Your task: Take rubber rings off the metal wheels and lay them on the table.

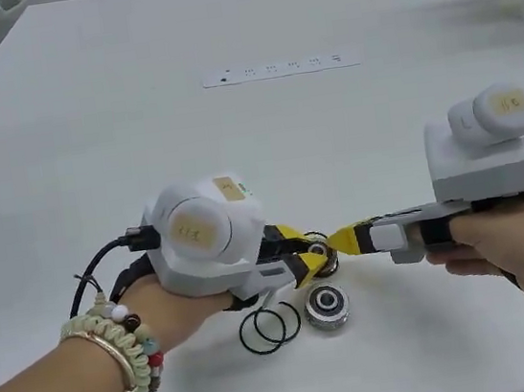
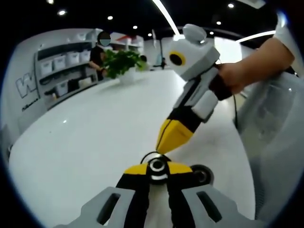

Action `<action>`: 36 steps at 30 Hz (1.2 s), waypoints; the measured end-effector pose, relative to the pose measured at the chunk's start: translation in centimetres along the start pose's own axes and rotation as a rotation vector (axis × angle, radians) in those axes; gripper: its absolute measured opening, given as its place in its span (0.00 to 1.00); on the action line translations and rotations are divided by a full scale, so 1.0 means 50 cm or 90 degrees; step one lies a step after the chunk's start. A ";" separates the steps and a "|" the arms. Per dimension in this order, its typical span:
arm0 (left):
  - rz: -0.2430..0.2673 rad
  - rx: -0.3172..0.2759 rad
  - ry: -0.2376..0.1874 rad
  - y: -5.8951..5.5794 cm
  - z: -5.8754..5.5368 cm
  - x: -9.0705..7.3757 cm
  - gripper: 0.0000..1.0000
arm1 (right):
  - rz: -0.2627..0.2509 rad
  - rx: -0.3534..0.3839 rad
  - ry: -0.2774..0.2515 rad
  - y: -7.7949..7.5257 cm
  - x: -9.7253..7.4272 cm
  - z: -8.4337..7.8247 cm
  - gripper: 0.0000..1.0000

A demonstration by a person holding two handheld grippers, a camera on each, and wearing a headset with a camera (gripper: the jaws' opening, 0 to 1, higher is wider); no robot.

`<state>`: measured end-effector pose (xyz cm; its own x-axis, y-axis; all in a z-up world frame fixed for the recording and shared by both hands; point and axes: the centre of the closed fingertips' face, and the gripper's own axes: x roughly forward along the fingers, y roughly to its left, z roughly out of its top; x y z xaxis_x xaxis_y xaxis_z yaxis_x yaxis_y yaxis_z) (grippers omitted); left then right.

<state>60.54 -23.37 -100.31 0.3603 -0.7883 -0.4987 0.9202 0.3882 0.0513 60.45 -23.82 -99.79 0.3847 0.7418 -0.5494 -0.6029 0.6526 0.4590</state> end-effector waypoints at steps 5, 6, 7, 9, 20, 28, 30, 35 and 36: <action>-0.010 0.006 0.006 -0.006 0.008 -0.008 0.16 | -0.006 0.002 -0.007 -0.002 -0.004 0.006 0.00; -0.012 0.007 0.005 -0.007 0.010 -0.010 0.17 | -0.008 0.002 -0.009 -0.003 -0.005 0.007 0.00; -0.014 0.007 0.005 -0.007 0.013 -0.012 0.18 | -0.009 0.003 -0.012 -0.003 -0.008 0.010 0.00; -0.016 0.003 -0.002 -0.006 0.025 -0.018 0.22 | -0.011 0.004 -0.019 -0.004 -0.011 0.015 0.00; -0.039 -0.013 -0.013 -0.005 0.090 -0.073 0.38 | 0.000 0.010 -0.040 0.011 -0.018 0.036 0.00; -0.035 0.036 -0.017 -0.006 0.131 -0.147 0.49 | 0.028 0.004 -0.057 0.043 -0.023 0.055 0.00; -0.029 0.043 -0.022 -0.006 0.136 -0.169 0.52 | 0.034 0.001 -0.059 0.050 -0.024 0.057 0.00; -0.001 0.042 -0.039 0.000 0.143 -0.219 0.55 | 0.051 -0.003 -0.062 0.069 -0.025 0.062 0.00; 0.001 0.042 -0.041 0.000 0.143 -0.224 0.57 | 0.053 -0.003 -0.062 0.073 -0.025 0.062 0.00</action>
<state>57.61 -17.96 -88.53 0.3696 -0.8170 -0.4426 0.9267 0.3590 0.1110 59.95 -21.86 -95.26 0.3987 0.8055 -0.4385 -0.6395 0.5869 0.4966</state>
